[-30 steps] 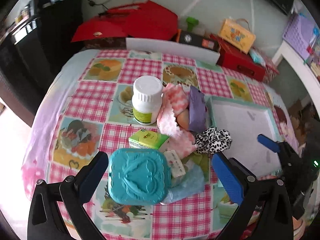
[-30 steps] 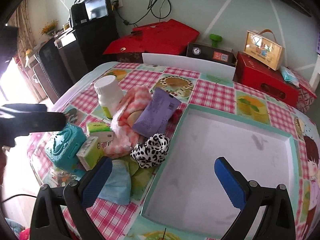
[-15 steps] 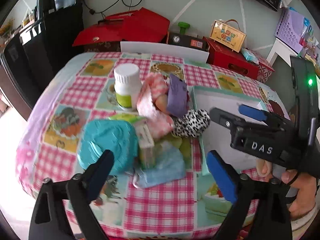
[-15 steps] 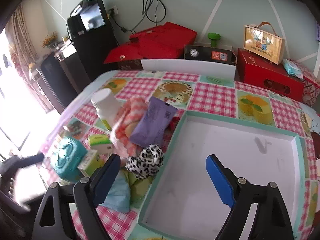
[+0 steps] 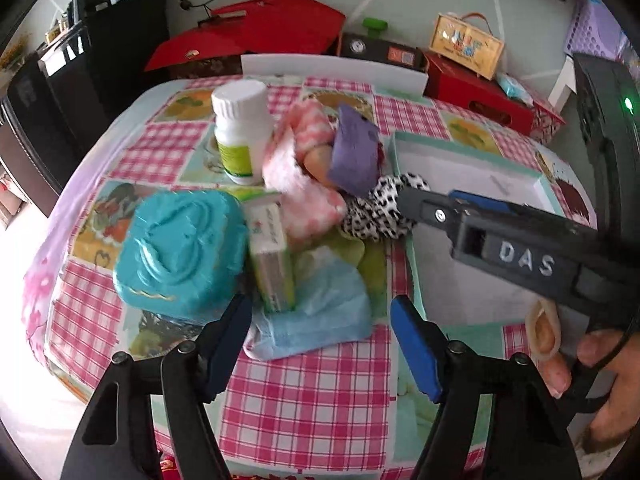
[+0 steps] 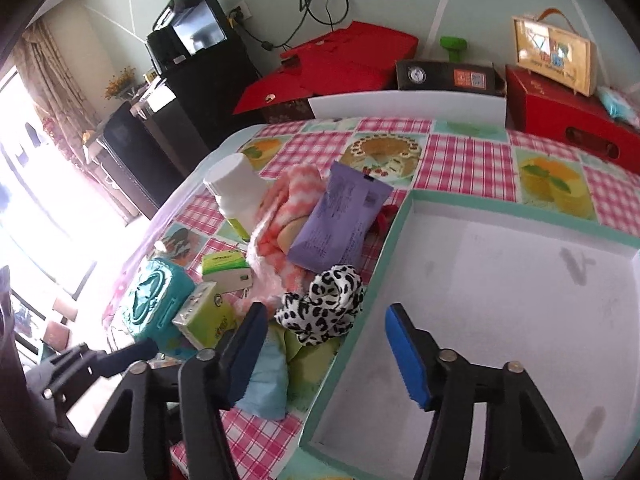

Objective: Organize soft objects
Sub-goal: 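Grasp the leopard scrunchie with the right tool while the left tool grasps the blue mask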

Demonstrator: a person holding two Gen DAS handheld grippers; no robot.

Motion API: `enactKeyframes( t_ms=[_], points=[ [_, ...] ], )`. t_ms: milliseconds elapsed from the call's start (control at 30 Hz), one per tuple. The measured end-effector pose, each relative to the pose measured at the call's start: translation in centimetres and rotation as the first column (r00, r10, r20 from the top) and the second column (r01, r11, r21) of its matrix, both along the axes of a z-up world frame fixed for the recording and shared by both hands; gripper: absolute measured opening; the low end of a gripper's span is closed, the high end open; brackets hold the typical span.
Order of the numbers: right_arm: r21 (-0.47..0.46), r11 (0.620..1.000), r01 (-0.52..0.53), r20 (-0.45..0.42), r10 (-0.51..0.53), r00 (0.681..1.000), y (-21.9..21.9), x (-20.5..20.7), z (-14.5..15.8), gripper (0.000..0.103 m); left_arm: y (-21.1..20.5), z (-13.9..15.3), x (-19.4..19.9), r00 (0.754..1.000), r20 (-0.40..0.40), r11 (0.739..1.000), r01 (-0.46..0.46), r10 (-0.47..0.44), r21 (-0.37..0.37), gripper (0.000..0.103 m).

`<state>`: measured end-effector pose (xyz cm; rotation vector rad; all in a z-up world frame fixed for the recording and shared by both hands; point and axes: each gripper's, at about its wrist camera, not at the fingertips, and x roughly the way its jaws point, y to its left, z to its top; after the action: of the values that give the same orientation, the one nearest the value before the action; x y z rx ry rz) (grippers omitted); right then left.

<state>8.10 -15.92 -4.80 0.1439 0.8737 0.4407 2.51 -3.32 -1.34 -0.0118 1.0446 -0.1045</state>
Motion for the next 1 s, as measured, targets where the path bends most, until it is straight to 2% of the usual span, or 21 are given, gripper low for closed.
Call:
enactKeyframes(
  t_ms=[133,300,400,500,700,933,1000],
  points=[
    [0.011,1.000,-0.011,-0.022,0.011,1.000,0.1,0.4,-0.7,0.053,-0.4,-0.8,0.1,1.000,-0.029,1.000,0.002,-0.002,0.010,0.071],
    [0.034,0.999,-0.021,-0.034,0.022,0.999,0.2,0.6,-1.1,0.043,-0.4,-2.8,0.9,0.994,-0.105,1.000,-0.014,0.013,-0.006,0.067],
    [0.033,0.999,-0.023,-0.041,0.025,0.999,0.3,0.7,-1.4,0.042,-0.2,-4.2,1.7,0.985,-0.169,0.999,-0.039,0.034,-0.024,0.066],
    [0.032,0.999,-0.029,-0.051,0.030,0.998,0.5,0.9,-1.7,0.035,0.0,-5.6,2.3,0.971,-0.231,0.997,-0.071,0.059,-0.041,0.066],
    [0.024,0.999,-0.031,-0.058,0.033,0.998,0.6,0.9,-2.0,0.031,-0.2,-5.8,2.3,0.973,-0.221,0.997,-0.076,0.069,-0.023,0.066],
    [0.020,0.999,-0.033,-0.061,0.034,0.998,0.7,0.9,-2.2,0.031,0.5,-5.7,2.2,0.971,-0.218,0.993,-0.108,0.098,-0.036,0.054],
    [0.020,0.999,-0.033,-0.062,0.034,0.997,0.7,1.0,-2.2,0.031,0.9,-5.6,2.0,0.970,-0.215,0.992,-0.122,0.111,-0.038,0.046]
  ],
)
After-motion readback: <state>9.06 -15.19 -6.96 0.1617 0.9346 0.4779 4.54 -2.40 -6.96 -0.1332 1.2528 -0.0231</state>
